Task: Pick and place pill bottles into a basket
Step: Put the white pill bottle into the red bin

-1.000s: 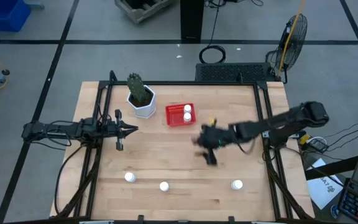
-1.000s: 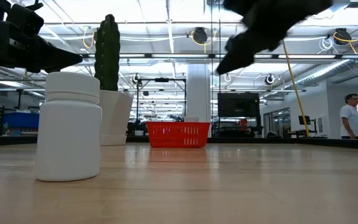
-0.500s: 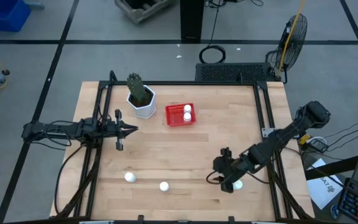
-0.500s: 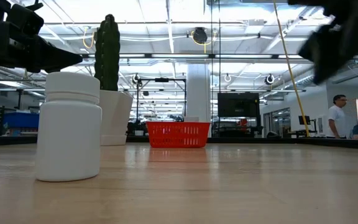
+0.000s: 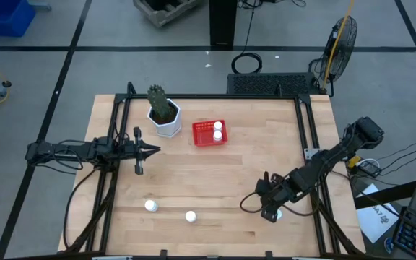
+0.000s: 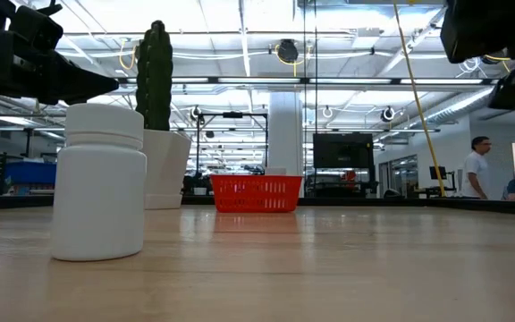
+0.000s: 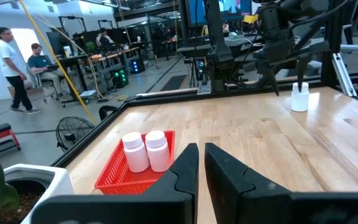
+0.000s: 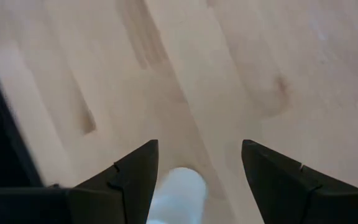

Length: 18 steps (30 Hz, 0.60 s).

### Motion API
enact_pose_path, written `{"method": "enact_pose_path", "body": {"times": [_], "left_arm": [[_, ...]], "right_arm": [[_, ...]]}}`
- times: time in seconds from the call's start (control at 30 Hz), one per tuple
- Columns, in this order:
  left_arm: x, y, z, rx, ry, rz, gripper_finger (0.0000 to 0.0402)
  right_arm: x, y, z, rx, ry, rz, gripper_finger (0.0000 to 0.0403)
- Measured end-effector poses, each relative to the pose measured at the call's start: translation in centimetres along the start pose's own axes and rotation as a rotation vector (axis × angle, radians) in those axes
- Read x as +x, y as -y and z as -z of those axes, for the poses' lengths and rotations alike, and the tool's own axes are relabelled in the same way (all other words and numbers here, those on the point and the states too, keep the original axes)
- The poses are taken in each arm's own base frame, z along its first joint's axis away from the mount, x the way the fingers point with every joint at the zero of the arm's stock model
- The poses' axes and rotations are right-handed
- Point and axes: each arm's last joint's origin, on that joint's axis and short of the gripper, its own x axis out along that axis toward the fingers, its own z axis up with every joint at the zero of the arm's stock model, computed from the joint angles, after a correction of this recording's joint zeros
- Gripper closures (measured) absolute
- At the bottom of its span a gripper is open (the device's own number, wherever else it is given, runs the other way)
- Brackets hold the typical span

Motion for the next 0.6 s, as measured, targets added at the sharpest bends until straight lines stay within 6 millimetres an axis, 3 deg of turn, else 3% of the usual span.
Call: {"method": "enact_pose_path", "body": {"times": [0.33, 0.6], "left_arm": [[0.0, 0.0, 0.0, 0.0, 0.0, 0.0, 0.0366], [0.0, 0.0, 0.0, 0.0, 0.0, 0.0, 0.0366]], "right_arm": [[-1.8, -1.2, 0.5, 0.004, 0.052, -0.01, 0.0181], [-2.9, -1.9, 2.6, -0.001, 0.005, 0.074, 0.0202]]}}
